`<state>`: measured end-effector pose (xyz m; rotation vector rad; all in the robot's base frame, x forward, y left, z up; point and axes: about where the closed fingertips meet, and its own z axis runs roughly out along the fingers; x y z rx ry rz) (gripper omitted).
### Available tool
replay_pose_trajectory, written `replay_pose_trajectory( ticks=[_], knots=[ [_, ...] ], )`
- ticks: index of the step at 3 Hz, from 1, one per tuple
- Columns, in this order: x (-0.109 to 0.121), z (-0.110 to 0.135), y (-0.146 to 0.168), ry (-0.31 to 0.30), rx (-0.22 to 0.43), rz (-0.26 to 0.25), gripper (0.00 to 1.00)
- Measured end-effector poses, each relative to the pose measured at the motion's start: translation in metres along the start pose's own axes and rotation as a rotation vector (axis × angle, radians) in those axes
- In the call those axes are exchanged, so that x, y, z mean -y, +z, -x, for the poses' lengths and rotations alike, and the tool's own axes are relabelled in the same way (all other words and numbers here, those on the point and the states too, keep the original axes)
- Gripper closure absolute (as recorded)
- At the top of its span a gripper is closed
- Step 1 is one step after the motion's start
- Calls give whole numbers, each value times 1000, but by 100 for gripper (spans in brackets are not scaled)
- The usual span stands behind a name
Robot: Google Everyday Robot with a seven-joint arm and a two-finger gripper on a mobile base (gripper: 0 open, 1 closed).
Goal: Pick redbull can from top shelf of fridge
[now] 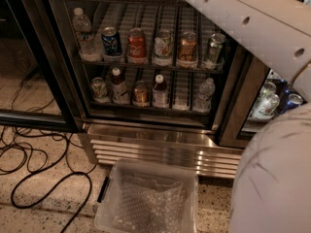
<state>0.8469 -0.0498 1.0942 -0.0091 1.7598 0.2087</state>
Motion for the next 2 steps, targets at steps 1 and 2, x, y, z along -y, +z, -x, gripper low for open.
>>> replay_pose_trajectory(
  ticks=[1, 2],
  knots=[
    [-5, -1, -1, -5, -18, 22, 100],
    [-13, 1, 3, -1, -23, 61, 100]
  ],
)
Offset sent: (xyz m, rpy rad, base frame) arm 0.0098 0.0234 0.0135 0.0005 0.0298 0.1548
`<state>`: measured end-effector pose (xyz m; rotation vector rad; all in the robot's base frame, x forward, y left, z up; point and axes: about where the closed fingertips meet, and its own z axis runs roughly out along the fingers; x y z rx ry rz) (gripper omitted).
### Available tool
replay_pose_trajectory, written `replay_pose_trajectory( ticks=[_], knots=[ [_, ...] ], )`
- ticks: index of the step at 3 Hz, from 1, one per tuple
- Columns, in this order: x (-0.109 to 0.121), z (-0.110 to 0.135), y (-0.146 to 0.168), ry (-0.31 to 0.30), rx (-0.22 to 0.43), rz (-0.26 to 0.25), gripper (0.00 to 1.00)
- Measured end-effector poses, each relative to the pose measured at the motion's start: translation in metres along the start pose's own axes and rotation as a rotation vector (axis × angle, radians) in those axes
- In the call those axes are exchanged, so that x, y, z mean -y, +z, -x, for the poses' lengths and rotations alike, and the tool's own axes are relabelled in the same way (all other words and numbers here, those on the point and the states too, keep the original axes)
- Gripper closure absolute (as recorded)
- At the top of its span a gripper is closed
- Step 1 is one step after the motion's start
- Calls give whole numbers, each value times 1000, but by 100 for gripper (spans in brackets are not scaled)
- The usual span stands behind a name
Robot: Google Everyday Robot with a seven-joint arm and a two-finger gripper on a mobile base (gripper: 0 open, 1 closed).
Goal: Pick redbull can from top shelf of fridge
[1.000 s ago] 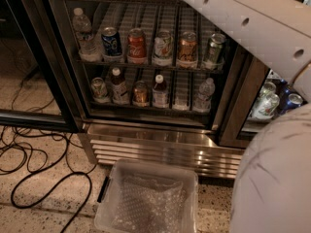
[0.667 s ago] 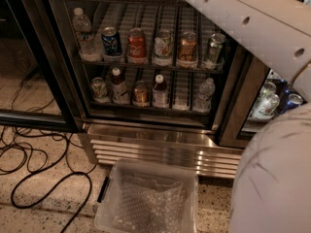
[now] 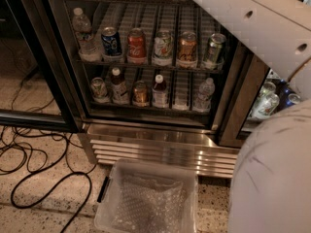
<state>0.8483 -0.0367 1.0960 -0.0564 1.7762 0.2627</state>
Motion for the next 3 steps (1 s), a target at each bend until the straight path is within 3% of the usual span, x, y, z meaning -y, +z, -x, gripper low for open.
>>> replay_pose_trajectory(
  ticks=[1, 3],
  knots=[
    [-8, 5, 14, -32, -5, 42, 100],
    [-5, 15, 26, -94, -14, 48, 100]
  ],
)
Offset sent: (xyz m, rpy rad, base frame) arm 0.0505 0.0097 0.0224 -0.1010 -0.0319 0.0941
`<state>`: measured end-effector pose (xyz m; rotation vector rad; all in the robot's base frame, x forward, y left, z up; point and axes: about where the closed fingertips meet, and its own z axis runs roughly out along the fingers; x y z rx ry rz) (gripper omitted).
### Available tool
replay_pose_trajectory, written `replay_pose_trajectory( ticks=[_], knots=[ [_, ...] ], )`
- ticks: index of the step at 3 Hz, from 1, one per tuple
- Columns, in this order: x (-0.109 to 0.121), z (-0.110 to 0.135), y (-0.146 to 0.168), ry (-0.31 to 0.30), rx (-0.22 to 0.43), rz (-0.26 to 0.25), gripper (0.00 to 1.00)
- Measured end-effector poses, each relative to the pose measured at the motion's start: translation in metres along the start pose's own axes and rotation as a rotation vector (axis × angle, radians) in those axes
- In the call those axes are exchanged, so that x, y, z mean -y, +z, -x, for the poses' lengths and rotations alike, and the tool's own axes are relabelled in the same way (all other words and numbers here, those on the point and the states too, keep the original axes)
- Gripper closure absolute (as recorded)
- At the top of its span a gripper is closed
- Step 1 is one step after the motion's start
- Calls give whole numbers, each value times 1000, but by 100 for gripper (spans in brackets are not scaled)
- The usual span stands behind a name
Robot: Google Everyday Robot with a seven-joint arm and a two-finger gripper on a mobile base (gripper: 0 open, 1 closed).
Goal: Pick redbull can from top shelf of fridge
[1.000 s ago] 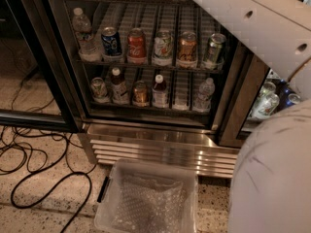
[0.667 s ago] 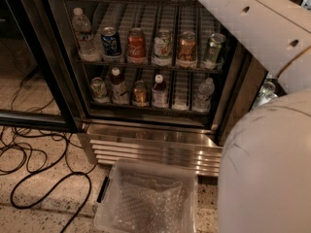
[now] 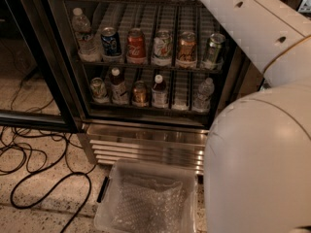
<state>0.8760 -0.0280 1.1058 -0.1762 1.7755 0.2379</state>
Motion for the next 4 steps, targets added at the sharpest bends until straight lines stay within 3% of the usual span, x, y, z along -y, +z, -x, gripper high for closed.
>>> replay_pose_trajectory(
  ticks=[1, 3, 4],
  knots=[
    [4, -2, -8, 2, -24, -10, 100],
    [4, 14, -48, 130, -97, 9, 100],
    [4, 14, -48, 131, -98, 9, 100]
  ],
)
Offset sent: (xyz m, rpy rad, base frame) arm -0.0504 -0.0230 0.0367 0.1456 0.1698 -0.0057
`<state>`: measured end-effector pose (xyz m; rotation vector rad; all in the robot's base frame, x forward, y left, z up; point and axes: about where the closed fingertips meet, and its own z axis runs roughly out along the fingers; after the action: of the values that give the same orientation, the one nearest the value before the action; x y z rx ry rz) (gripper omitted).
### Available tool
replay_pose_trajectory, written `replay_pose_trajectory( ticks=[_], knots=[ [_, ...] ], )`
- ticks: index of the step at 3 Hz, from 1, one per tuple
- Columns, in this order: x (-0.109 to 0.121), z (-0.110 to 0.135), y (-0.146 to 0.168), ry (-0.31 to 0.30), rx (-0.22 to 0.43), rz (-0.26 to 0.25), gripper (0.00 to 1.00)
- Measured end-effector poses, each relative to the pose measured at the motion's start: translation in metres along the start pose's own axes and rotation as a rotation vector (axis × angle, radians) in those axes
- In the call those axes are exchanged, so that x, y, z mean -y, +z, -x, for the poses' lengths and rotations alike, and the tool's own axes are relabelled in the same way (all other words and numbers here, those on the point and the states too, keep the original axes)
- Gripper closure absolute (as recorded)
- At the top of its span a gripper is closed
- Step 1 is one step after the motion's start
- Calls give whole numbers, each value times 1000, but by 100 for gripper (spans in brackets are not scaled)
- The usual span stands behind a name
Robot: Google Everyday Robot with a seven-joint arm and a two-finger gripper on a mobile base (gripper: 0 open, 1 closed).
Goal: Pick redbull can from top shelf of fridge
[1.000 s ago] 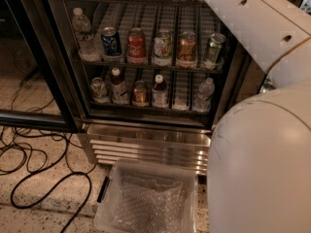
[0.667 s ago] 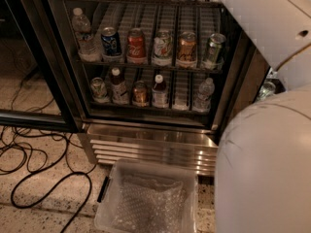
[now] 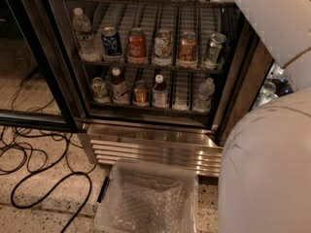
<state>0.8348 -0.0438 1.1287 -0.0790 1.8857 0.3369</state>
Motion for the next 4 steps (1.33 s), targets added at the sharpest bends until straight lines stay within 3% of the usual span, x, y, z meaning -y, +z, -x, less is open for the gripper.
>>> replay_pose_trajectory(
  ticks=[1, 3, 4],
  knots=[
    [-7, -22, -20, 68, -89, 28, 100],
    [-33, -103, -76, 235, -371, 115, 100],
    [-36, -107, -77, 247, -386, 127, 100]
  ],
)
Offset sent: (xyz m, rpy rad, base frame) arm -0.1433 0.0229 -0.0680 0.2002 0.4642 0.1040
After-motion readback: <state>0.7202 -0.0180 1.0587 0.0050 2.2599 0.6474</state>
